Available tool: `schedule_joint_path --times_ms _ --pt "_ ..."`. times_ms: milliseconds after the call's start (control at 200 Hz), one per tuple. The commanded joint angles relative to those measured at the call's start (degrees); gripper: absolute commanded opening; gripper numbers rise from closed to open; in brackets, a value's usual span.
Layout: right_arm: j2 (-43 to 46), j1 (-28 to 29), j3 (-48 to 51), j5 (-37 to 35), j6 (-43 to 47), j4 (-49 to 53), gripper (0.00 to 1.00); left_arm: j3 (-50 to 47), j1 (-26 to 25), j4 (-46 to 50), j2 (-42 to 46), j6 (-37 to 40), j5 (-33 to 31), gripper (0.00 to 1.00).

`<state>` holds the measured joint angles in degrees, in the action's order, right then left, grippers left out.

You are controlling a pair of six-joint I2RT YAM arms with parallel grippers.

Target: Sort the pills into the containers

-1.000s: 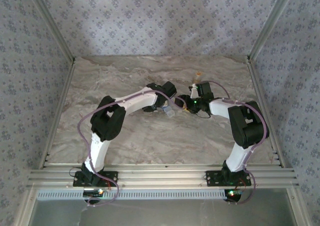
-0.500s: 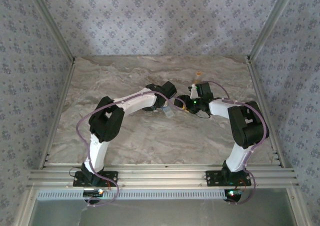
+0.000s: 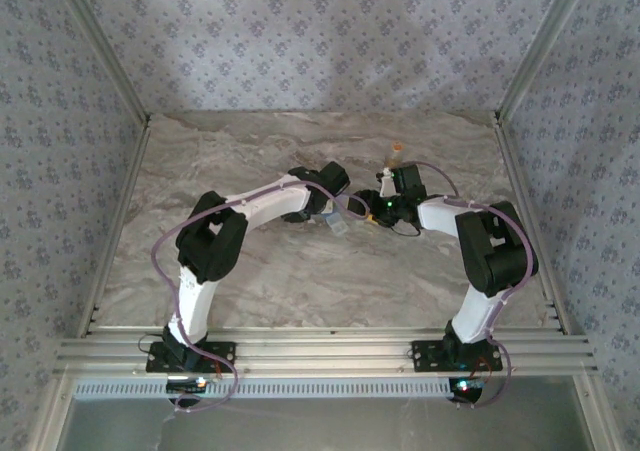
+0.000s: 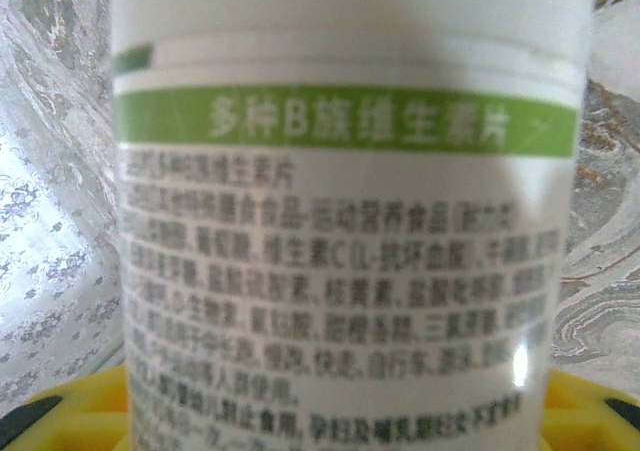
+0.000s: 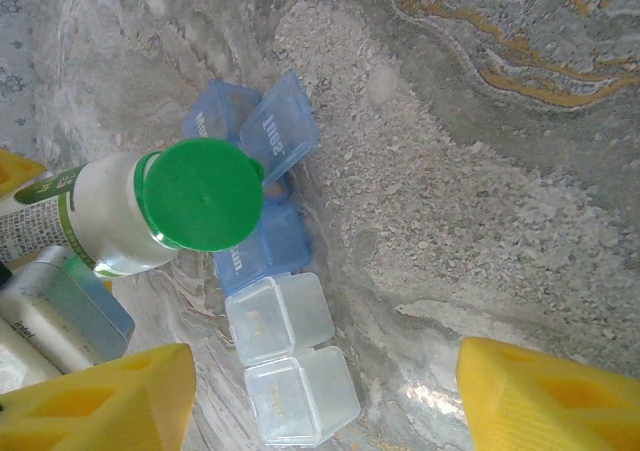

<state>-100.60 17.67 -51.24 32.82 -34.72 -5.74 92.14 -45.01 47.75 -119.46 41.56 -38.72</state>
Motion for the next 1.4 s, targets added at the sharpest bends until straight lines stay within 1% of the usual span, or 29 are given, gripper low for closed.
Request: schedule_joint_path --times_ms 0,175,385,700,715,750,990,1010,1079,1279,1394 --pt "-0.2 0.4 -1.3 0.5 0.5 1.3 0.71 -0.2 0.1 1.8 -2.1 1.4 -1.3 0.00" --pt "-0.4 0.5 -1.4 0.5 0.4 1.3 0.71 2.0 0.1 2.5 -0.2 1.5 -2.5 0.00" --pt "-0.5 0.7 -1.6 0.7 0.4 1.4 0.71 2.9 0.9 2.1 3.7 -0.6 3.4 0.00" --pt "-1.0 1.1 -2.1 0.7 0.7 2.0 0.72 2.5 1.5 1.4 6.0 -2.2 5.7 0.00" --pt "-1.0 1.1 -2.1 0.8 0.8 2.1 0.72 2.6 1.6 1.5 6.1 -2.3 6.7 0.00" --pt "-1.1 1.1 -2.2 0.8 0.8 2.2 0.72 2.7 1.5 1.4 6.1 -2.2 7.0 0.00" --pt "-1.3 1.2 -2.4 0.8 1.0 2.5 0.72 2.5 1.7 1.8 2.4 0.0 5.9 0.00" --pt "-1.3 1.2 -2.4 0.8 1.0 2.5 0.72 2.4 1.8 1.8 2.0 0.2 4.5 0.00" --pt "-1.3 1.2 -2.5 0.8 1.0 2.5 0.72 1.8 1.9 1.2 0.6 0.9 3.0 0.00" --pt "-1.3 1.3 -2.6 1.0 1.1 2.8 0.72 2.4 2.1 1.9 -3.3 1.7 1.3 0.00" --pt "-1.2 1.3 -2.6 0.8 1.1 2.9 0.72 3.0 2.0 1.9 -3.3 2.0 0.4 0.00"
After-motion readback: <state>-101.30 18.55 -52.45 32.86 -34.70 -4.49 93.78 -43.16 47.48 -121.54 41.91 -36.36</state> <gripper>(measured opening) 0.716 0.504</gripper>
